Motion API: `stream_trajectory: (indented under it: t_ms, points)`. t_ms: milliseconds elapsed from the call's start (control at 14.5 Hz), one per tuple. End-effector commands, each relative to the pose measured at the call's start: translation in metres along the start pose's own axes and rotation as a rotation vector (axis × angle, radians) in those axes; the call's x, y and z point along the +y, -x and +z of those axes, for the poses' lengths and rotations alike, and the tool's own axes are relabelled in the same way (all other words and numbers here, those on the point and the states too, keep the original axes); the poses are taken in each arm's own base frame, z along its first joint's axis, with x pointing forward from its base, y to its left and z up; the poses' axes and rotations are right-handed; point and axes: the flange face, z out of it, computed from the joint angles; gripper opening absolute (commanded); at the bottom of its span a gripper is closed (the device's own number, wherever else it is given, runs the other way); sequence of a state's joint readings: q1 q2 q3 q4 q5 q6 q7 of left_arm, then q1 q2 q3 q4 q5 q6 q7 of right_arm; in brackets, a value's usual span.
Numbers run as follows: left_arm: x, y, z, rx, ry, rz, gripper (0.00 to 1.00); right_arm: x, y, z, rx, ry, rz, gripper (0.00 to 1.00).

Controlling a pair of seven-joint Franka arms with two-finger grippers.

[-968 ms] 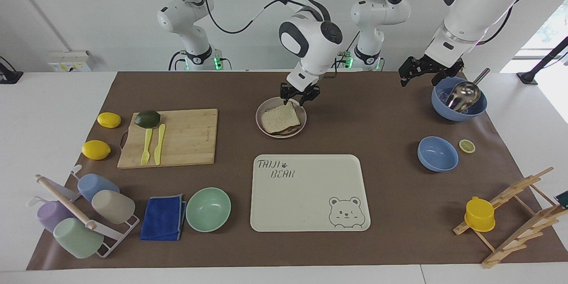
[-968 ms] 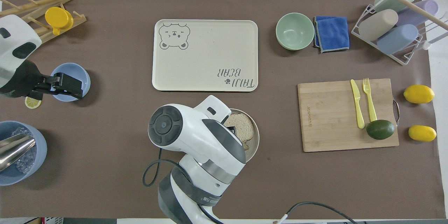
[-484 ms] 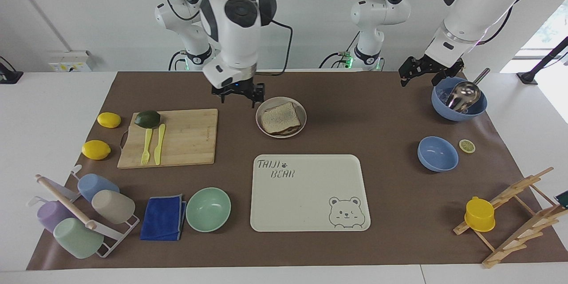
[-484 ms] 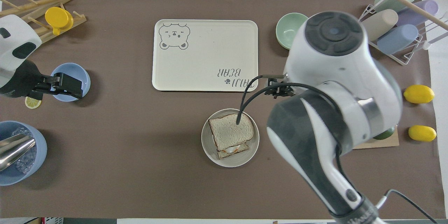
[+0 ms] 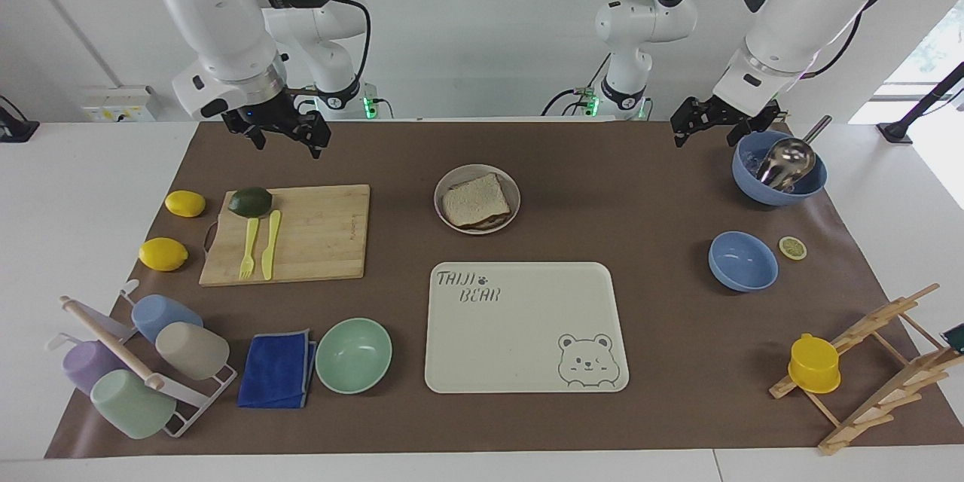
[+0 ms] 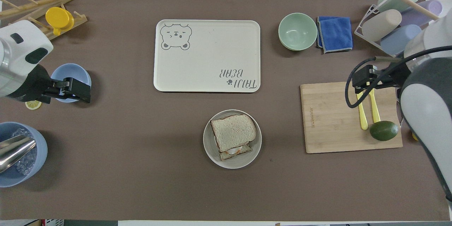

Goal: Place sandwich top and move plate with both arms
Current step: 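Release the bread and withdraw the right gripper while the left gripper reaches out, then move the left gripper to the rim of the sandwich plate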

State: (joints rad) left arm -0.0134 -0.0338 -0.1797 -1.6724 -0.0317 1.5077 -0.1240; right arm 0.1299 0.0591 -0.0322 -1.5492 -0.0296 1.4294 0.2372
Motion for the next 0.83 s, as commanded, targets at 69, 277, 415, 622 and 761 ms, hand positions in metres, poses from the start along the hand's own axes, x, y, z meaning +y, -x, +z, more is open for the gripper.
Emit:
stream_trajectory:
  t_ms: [69, 277, 415, 622, 761]
  points:
    - [0.061, 0.027, 0.057, 0.043, -0.011, -0.045, 1.0, 0.039, 0.004, -0.001, -0.03, -0.023, -0.12, 1.0]
    - [0.079, 0.029, 0.1, 0.011, 0.053, -0.045, 1.0, 0.049, 0.005, 0.005, -0.036, -0.015, -0.129, 1.0]
    - [0.101, 0.035, 0.137, 0.021, 0.051, -0.028, 1.0, 0.063, 0.0, 0.002, -0.018, 0.063, -0.123, 1.0]
    - [0.164, 0.052, 0.2, 0.055, 0.054, -0.026, 1.0, 0.061, 0.012, -0.003, -0.02, -0.012, -0.125, 1.0]
    - [0.182, 0.051, 0.232, 0.046, 0.071, -0.016, 1.0, 0.069, 0.011, -0.002, -0.021, -0.018, -0.123, 1.0]
